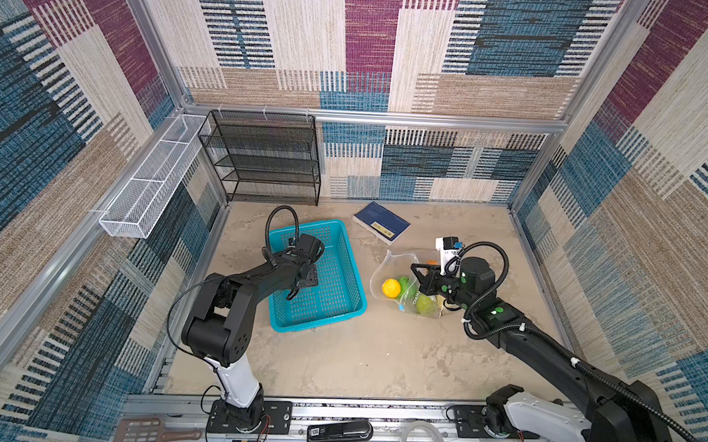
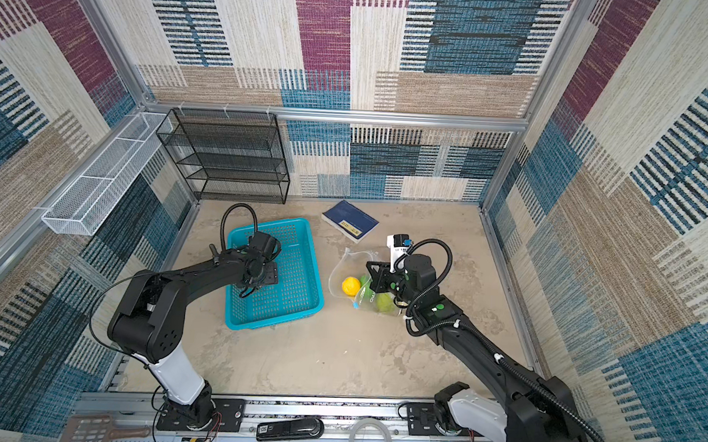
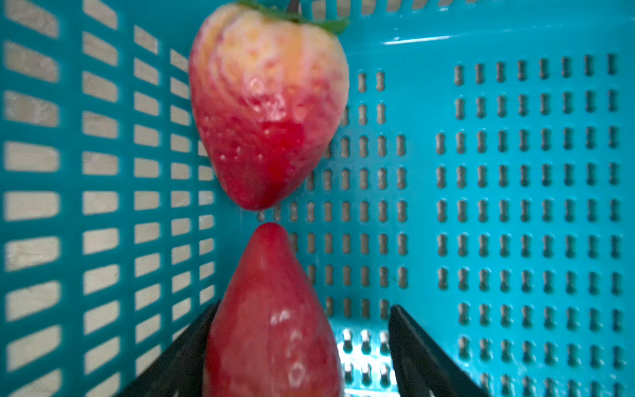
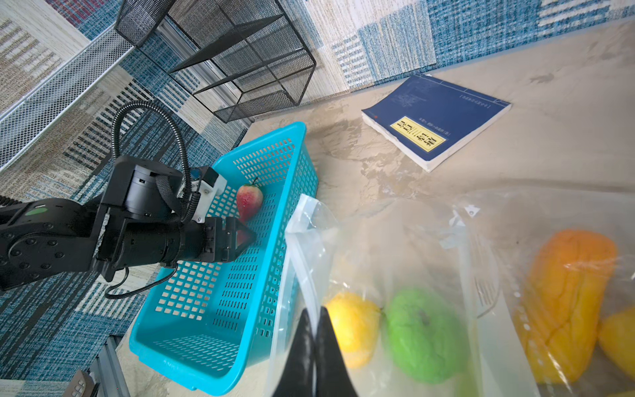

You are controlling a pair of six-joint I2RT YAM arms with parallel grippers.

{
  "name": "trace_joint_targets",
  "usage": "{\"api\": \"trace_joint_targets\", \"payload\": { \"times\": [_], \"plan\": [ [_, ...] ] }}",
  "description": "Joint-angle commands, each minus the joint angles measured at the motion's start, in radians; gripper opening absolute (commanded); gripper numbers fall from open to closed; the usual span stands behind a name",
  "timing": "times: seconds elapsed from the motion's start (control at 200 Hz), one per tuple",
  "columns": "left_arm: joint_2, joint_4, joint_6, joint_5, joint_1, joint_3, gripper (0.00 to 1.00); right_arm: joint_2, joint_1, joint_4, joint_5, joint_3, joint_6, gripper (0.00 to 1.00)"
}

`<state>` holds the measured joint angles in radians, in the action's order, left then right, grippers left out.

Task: Place the food in the zip-top bag and seal the zipper
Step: 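Lower the left gripper and grasp the nearer red strawberry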

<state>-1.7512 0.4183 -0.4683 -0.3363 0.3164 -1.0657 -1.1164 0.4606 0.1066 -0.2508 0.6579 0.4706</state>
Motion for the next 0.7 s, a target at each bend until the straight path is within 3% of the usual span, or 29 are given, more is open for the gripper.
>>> {"api": "trace_joint_targets", "payload": {
  "times": [0.0, 0.235, 0.461, 0.696],
  "plan": [
    [-0.017, -0.012, 0.032, -0.003, -0.002, -0.02, 0.74, 0.0, 0.0, 0.011, 0.011, 0.019, -0.006, 0.0],
    [-0.021, -0.004, 0.04, 0.01, -0.002, -0.033, 0.52, 0.007, 0.001, 0.007, 0.018, 0.02, -0.006, 0.0],
    [0.028, 0.023, 0.046, 0.029, 0.0, -0.031, 0.51, 0.007, 0.0, 0.01, 0.013, 0.025, -0.009, 0.0],
    [0.156, 0.031, 0.082, 0.197, 0.024, -0.04, 0.52, 0.001, 0.001, 0.015, 0.012, 0.026, -0.006, 0.0]
  ]
}}
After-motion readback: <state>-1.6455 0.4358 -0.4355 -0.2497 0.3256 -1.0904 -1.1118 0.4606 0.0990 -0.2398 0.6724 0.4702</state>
